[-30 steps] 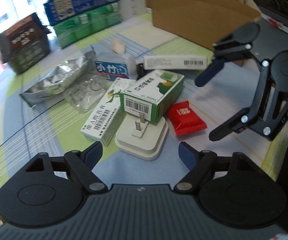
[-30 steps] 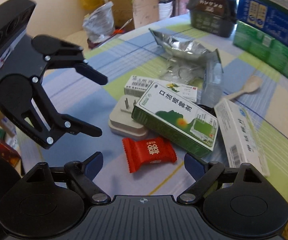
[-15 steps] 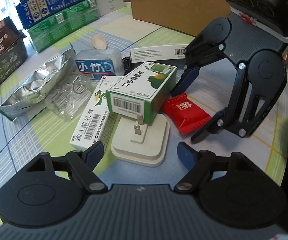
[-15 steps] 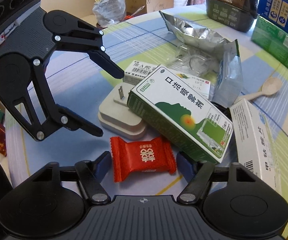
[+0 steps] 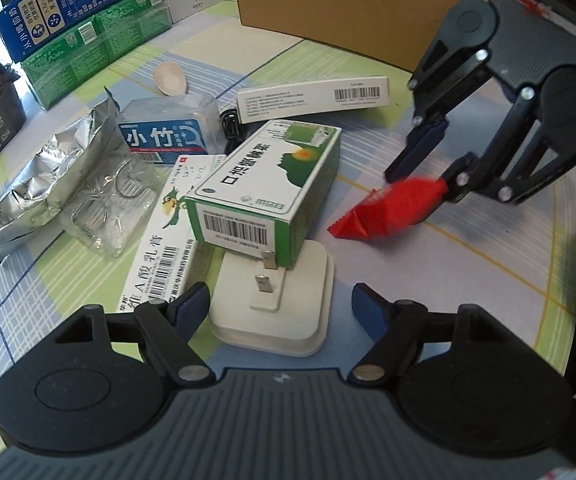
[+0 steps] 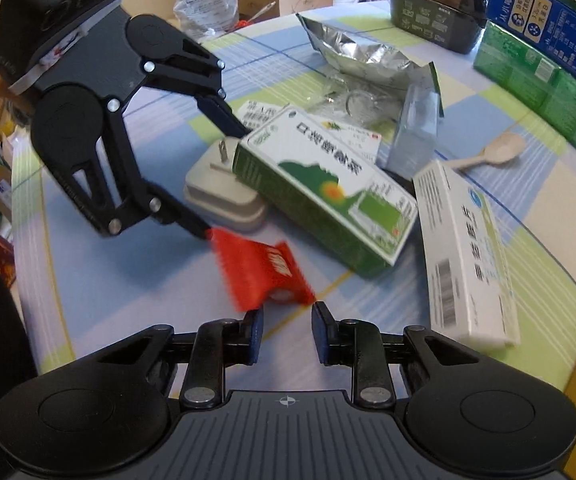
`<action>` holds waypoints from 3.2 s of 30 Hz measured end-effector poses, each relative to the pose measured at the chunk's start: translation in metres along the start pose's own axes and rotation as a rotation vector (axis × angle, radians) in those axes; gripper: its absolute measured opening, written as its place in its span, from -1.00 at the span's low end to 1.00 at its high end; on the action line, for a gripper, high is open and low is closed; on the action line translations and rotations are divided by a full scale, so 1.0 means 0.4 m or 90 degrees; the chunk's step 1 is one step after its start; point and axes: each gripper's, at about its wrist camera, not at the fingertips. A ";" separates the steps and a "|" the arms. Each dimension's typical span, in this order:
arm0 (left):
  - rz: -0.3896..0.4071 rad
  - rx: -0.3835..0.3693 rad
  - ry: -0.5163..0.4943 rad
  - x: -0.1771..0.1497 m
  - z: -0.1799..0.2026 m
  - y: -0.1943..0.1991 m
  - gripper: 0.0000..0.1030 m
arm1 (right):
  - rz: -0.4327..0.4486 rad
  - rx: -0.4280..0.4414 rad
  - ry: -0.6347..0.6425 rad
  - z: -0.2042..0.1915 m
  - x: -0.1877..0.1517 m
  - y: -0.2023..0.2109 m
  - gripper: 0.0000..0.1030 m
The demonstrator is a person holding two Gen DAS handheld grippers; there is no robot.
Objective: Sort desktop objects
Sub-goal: 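Grasp the white plug adapter with the left tool while the right tool grasps the red candy packet, then carry both items to the cardboard box and open both tools to drop them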
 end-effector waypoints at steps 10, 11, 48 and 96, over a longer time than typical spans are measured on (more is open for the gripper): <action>-0.020 0.014 0.026 -0.039 0.022 0.040 0.18 | 0.022 0.022 -0.016 -0.016 -0.009 0.021 0.44; -0.022 0.016 0.026 -0.047 0.024 0.049 0.18 | 0.024 0.028 -0.013 -0.021 -0.004 0.019 0.45; -0.032 0.023 0.085 -0.052 0.061 0.079 0.17 | 0.022 -0.010 0.012 -0.051 0.015 0.025 -0.27; 0.085 0.039 0.120 0.764 0.450 0.037 0.18 | 0.181 -0.316 -0.302 0.267 -0.305 0.662 -0.27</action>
Point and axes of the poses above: each gripper's, at about its wrist camera, not at the fingertips, and y roughly against the way its jaws point, z to its right, x to its top, and after that the axes turned 14 degrees about x, right-handed
